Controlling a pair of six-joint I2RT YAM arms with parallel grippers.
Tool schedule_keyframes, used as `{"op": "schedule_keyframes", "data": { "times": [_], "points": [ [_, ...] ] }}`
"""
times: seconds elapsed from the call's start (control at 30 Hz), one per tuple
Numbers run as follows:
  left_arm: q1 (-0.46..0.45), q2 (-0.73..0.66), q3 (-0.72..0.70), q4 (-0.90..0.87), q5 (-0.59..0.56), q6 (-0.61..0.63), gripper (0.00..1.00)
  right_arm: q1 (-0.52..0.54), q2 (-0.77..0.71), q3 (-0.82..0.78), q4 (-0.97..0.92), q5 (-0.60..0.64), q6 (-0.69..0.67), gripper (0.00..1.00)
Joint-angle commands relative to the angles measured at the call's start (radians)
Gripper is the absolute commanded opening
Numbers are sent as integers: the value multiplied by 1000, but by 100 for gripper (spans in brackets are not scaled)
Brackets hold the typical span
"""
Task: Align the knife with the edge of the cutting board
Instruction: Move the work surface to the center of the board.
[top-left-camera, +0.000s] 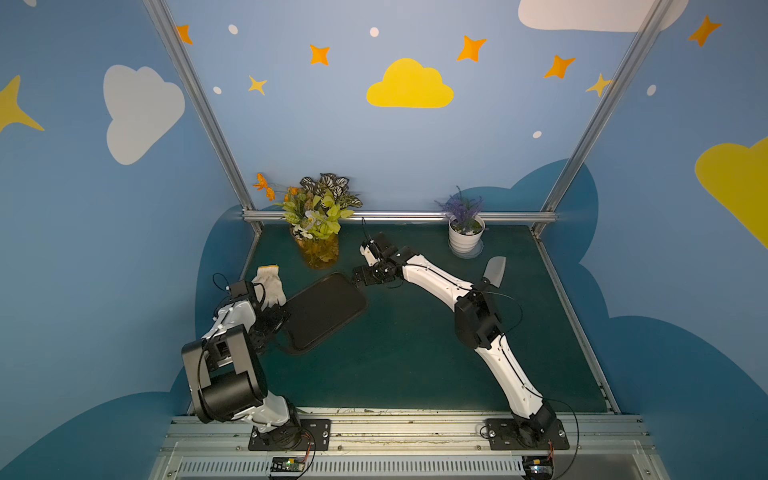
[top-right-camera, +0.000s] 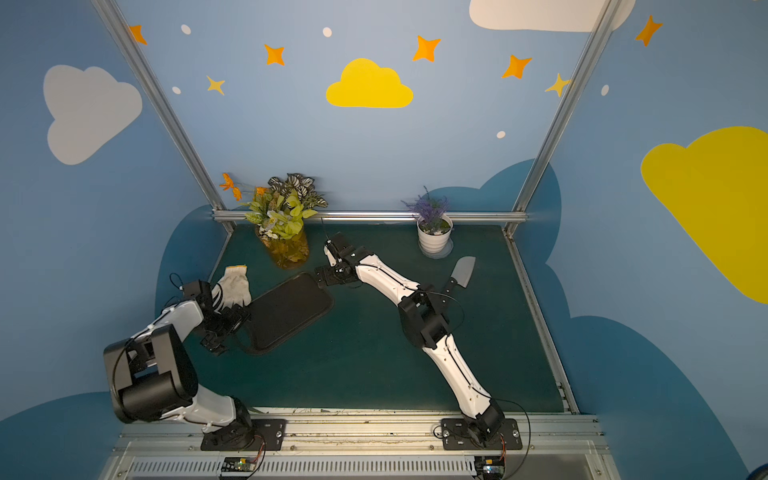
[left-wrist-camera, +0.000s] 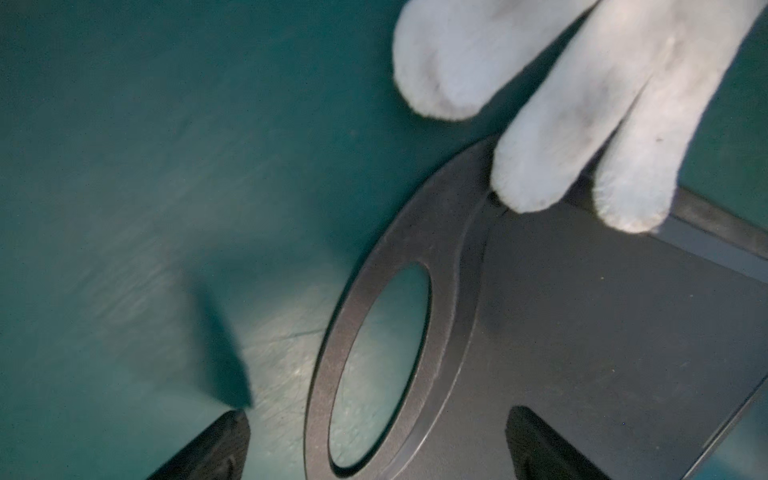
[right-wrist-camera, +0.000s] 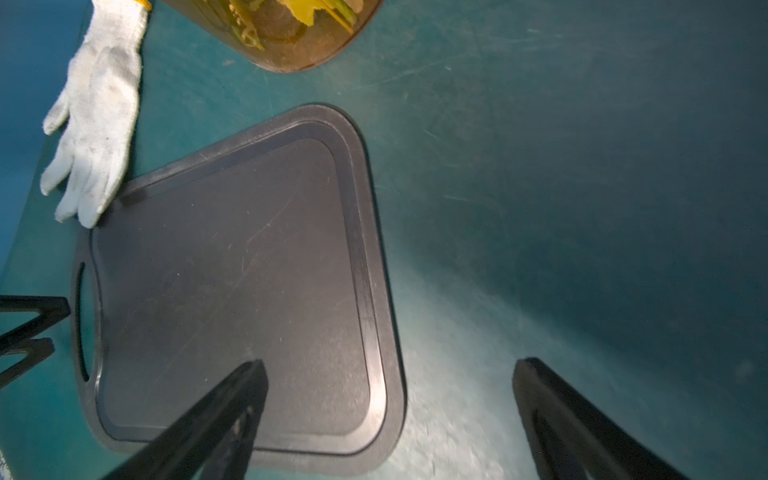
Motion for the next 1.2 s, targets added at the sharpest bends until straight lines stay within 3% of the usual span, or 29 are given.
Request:
{"op": "schedule_keyframes", "data": {
  "times": [0.0, 0.3, 0.63, 1.17],
  "points": [
    [-5, 39, 37, 9, 34, 22, 100, 13, 32, 41, -11, -22, -3, 98],
    [-35, 132, 68, -14, 26, 31, 100, 32, 90, 37, 2, -13, 76, 98],
    [-146, 219, 113, -49, -7, 37, 100, 81, 100, 30, -19, -37, 88, 98],
    [-272, 258, 128, -41, 42, 40, 100, 113, -16, -214, -21, -24, 148, 98]
  ]
}}
